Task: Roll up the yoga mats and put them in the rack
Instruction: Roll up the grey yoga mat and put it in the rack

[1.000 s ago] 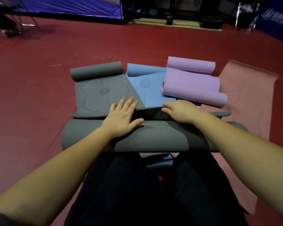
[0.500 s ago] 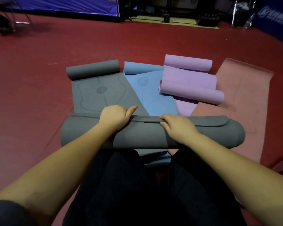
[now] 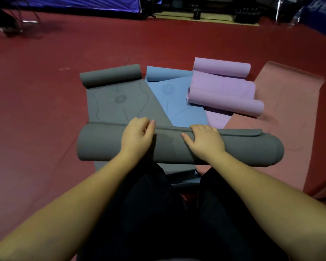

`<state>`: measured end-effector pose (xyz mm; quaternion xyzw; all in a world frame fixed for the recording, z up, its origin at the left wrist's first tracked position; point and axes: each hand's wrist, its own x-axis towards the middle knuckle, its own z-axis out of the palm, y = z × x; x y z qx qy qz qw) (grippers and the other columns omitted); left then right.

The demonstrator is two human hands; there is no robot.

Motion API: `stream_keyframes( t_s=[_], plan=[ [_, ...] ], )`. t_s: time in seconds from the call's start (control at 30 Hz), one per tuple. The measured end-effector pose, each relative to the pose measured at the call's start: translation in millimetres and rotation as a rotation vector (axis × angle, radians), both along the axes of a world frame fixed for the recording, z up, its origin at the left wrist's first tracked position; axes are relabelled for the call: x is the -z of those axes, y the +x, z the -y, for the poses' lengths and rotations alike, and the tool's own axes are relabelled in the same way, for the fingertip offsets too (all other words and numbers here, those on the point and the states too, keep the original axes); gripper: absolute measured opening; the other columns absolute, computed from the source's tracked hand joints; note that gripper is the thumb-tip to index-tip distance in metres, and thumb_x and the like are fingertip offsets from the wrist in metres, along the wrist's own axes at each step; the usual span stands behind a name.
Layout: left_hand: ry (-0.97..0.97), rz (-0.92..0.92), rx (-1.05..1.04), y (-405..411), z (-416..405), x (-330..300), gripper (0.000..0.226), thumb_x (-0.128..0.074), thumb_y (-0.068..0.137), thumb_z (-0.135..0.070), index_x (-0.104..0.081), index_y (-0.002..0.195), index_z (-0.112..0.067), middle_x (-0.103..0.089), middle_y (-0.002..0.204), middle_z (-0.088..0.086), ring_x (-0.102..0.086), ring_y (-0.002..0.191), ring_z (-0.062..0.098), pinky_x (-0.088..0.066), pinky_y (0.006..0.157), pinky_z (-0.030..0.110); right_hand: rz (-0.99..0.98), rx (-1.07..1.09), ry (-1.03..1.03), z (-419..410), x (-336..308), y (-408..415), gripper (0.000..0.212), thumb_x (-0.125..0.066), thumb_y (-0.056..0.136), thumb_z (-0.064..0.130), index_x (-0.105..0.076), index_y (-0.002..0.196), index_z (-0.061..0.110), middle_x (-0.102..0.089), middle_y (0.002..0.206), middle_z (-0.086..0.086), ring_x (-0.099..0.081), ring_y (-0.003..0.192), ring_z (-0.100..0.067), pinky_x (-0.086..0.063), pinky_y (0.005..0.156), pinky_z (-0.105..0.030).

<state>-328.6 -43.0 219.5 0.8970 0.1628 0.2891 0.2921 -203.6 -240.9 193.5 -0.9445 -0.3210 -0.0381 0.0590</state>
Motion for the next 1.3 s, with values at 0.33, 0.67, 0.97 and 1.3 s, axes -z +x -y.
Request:
stream_keyframes(
  t_s=[0.33,0.67,0.97,1.3],
  plan=[
    [-1.965,-0.123,-0.393,-16.1,62.4,75.8,0.056,-0.024,0.105,-0.033,-0.028,0.152,-0.003,-0.033,0.154,0.024,-0.038,0.137,0.047,-0.037,0.107,0.053,-0.079,-0.001,-0.066,-23.2,1.2,25.9,0.060,-0.027,0.095,0.066,-0.066,0.103,0.021,-0.069,0.108,-0.006,-0.061,0.100,-0.032,-0.043,0.077,-0.036],
    [-2.200,0.289,-0.164,39.5,70.3,41.4,0.052,-0.035,0.098,-0.054,-0.056,0.132,-0.021,-0.055,0.131,0.011,-0.049,0.124,0.040,-0.034,0.102,0.072,-0.117,0.106,0.062,2.1,-28.8,37.0,0.054,-0.028,0.099,0.059,-0.061,0.122,0.022,-0.065,0.123,-0.007,-0.058,0.112,-0.031,-0.043,0.087,-0.038],
    [-1.947,0.003,0.214,123.7,90.0,-28.4,0.041,-0.042,0.097,-0.054,-0.062,0.112,-0.022,-0.064,0.121,0.008,-0.059,0.112,0.034,-0.044,0.095,0.064,-0.238,0.417,0.486,62.7,-87.8,58.2,0.044,-0.030,0.106,0.041,-0.052,0.139,0.021,-0.049,0.147,-0.005,-0.046,0.133,-0.026,-0.035,0.104,-0.033],
    [-1.703,-0.345,0.328,125.6,153.9,-33.3,0.044,-0.036,0.099,-0.062,-0.062,0.094,-0.027,-0.066,0.088,-0.006,-0.058,0.086,0.016,-0.047,0.082,0.037,-0.443,0.824,0.972,99.3,-75.6,8.0,0.062,-0.019,0.102,0.059,-0.047,0.145,0.024,-0.046,0.149,-0.003,-0.040,0.138,-0.021,-0.026,0.108,-0.026]
  ],
)
